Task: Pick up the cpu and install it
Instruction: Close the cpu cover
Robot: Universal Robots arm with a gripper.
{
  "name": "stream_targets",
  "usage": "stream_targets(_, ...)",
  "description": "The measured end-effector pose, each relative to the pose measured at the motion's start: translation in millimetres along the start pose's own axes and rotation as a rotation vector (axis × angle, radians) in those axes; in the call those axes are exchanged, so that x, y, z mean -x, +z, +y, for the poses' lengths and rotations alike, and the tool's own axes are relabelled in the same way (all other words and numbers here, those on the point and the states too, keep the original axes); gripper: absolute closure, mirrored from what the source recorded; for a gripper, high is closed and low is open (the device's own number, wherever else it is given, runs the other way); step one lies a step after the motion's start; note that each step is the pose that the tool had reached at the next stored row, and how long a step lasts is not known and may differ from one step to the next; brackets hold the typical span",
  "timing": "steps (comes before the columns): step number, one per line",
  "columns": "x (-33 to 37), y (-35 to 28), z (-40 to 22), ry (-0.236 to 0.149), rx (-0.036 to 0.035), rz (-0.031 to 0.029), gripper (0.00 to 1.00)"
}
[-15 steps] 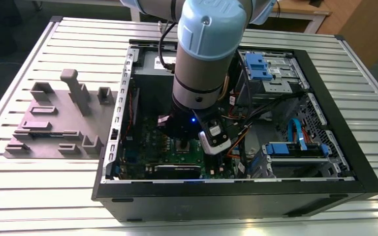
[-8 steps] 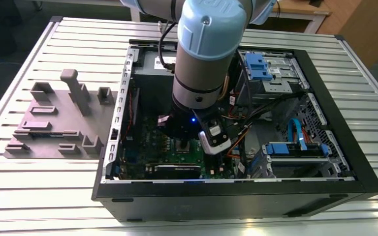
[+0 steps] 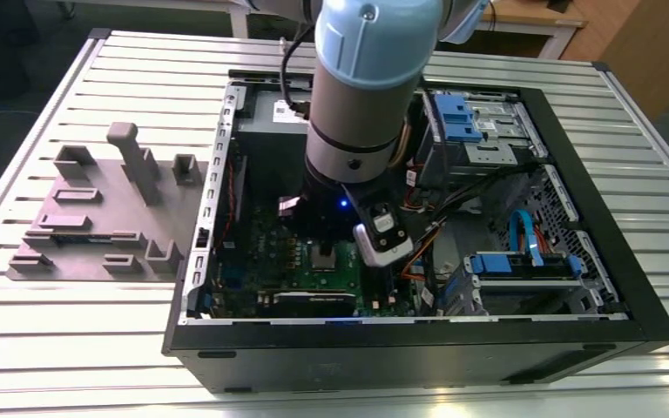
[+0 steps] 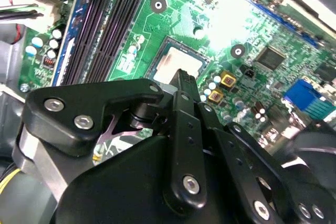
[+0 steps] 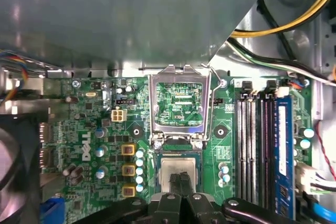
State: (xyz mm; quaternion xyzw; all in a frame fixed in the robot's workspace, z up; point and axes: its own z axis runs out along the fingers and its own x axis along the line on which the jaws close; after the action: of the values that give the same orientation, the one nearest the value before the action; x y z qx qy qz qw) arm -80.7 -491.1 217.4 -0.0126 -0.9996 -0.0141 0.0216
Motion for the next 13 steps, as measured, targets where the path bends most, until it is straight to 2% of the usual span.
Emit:
stream_targets(7,-0.6,-14.5,0.4,0.0,0.0001,-0.0008,0.89)
stream_targets(8,-0.6,-14.7,0.4,0.0,0.0004,-0.0051,0.89)
stream_targets(11,-0.8,-14.7,0.4,-0.001,0.0011,-0.0296,0.89)
stream_targets(13,-0.9,-14.8,0.4,-0.001,0.0025,-0.0361,0.89)
